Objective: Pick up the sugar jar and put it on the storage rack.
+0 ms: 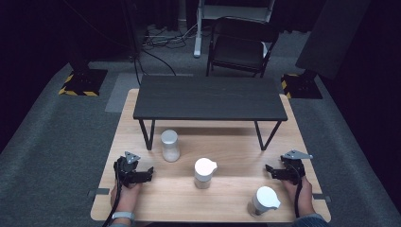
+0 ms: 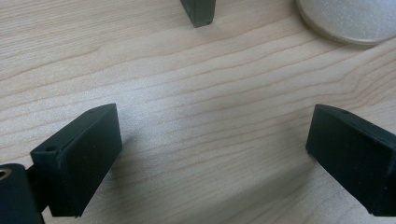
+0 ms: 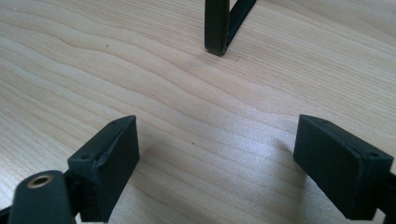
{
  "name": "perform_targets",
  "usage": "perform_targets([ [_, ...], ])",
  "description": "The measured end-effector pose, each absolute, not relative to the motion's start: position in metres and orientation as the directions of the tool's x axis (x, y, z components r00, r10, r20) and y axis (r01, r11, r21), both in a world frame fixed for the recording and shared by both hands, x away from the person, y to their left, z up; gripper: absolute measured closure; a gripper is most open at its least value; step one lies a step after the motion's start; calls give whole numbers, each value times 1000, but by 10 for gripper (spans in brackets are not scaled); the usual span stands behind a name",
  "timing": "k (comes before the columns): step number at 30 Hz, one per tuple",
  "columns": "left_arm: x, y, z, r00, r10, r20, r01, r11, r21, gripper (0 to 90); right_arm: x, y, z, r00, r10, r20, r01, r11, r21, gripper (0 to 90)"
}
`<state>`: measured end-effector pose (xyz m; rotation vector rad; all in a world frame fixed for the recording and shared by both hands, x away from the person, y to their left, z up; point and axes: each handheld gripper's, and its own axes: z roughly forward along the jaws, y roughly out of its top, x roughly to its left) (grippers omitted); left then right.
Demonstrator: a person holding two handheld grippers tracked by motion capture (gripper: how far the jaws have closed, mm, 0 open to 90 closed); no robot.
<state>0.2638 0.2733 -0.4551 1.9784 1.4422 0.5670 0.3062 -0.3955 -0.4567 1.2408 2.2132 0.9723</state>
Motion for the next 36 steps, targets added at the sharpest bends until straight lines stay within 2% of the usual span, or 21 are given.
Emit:
perform_targets([
  [24, 262, 274, -456, 313, 950, -16, 682, -213, 700, 33, 306, -395, -457, -512, 859, -23, 564, 356, 745, 141],
  [27, 261, 274, -455, 317, 948, -16, 681, -216, 700, 45, 306, -395, -457, -514, 857, -23, 563, 358, 745, 141],
  [30, 261, 278, -456, 336, 942, -15, 668, -227, 709, 96, 306, -396, -457, -515, 857, -23, 563, 358, 745, 141],
  [36, 254, 286, -454, 333, 941, -53, 643, -186, 742, 105, 306, -396, -457, -515, 857, -23, 563, 358, 745, 141],
])
